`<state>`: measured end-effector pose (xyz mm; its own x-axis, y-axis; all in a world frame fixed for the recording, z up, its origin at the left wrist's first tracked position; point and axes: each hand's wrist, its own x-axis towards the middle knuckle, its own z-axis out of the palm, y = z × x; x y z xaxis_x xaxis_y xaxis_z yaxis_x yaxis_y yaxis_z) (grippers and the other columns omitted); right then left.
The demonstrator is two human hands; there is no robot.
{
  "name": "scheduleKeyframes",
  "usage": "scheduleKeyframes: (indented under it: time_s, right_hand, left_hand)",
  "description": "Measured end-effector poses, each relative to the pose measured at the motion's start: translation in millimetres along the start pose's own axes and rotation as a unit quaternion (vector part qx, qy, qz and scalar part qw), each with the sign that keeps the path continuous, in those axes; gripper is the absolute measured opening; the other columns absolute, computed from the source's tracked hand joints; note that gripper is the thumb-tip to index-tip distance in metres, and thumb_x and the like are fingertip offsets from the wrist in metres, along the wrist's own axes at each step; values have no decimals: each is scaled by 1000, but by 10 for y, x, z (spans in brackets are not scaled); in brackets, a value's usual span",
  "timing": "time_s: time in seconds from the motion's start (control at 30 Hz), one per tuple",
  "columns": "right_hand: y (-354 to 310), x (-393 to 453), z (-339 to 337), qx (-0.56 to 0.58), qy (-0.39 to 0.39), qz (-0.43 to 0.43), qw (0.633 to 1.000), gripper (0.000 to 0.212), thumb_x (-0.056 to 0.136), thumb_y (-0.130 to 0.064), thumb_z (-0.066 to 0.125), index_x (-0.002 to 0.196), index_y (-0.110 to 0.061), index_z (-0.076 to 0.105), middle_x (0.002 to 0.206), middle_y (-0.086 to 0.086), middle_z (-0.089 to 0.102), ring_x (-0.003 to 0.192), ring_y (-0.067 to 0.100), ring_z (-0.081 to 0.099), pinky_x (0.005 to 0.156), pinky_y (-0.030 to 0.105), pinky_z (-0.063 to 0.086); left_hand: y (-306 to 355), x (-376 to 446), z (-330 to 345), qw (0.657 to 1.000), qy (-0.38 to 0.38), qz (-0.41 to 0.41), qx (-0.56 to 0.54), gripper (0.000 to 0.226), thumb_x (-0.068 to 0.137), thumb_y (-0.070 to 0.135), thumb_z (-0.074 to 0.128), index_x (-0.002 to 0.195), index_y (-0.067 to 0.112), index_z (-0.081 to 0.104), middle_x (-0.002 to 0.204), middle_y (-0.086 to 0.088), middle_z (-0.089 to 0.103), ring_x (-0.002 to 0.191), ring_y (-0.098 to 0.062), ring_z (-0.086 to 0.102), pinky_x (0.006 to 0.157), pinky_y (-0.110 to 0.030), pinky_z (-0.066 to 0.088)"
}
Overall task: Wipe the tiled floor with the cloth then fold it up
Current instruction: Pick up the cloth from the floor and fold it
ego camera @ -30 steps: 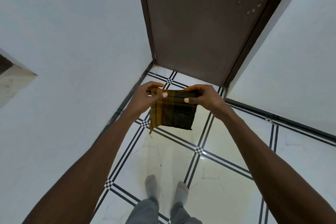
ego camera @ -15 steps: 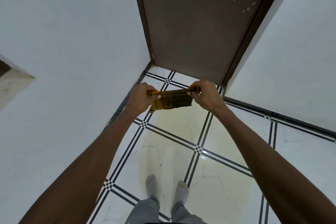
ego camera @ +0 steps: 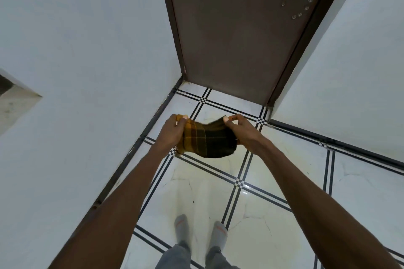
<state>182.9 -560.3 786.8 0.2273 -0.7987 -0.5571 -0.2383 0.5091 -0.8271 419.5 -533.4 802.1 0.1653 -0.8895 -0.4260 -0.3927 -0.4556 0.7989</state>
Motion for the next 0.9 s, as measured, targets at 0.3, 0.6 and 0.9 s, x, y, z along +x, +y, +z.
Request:
scheduleKeyframes:
  time_s: [0.3, 0.6, 0.9]
  right_hand:
    - [-55, -258, -41, -109, -64, -126, 984, 36, 80, -12, 88, 112, -18, 72, 114, 3, 72, 111, 20, 67, 94, 34, 58]
    - [-237, -478, 186, -366, 137, -250, 886, 32, 83, -14, 86, 114, -12, 76, 125, 10, 63, 117, 23, 58, 95, 29, 52]
    - [12, -923, 453, -300, 146, -259, 906, 18, 83, -33, 87, 86, -23, 72, 125, 2, 57, 118, 17, 53, 90, 25, 50]
  left_hand:
    - [-56, -255, -276, 990, -100, 69, -74, 44, 82, 28, 85, 123, 21, 69, 109, -11, 74, 102, -25, 71, 90, -46, 61]
    - [5, -459, -238, 980, -27, 160, 113, 60, 76, 24, 91, 131, 18, 66, 129, -1, 61, 117, -15, 56, 97, -31, 54]
    - [-395, -872, -465, 977, -12, 196, 78, 21, 90, 28, 78, 110, 20, 76, 105, -5, 69, 99, -22, 69, 90, -41, 61]
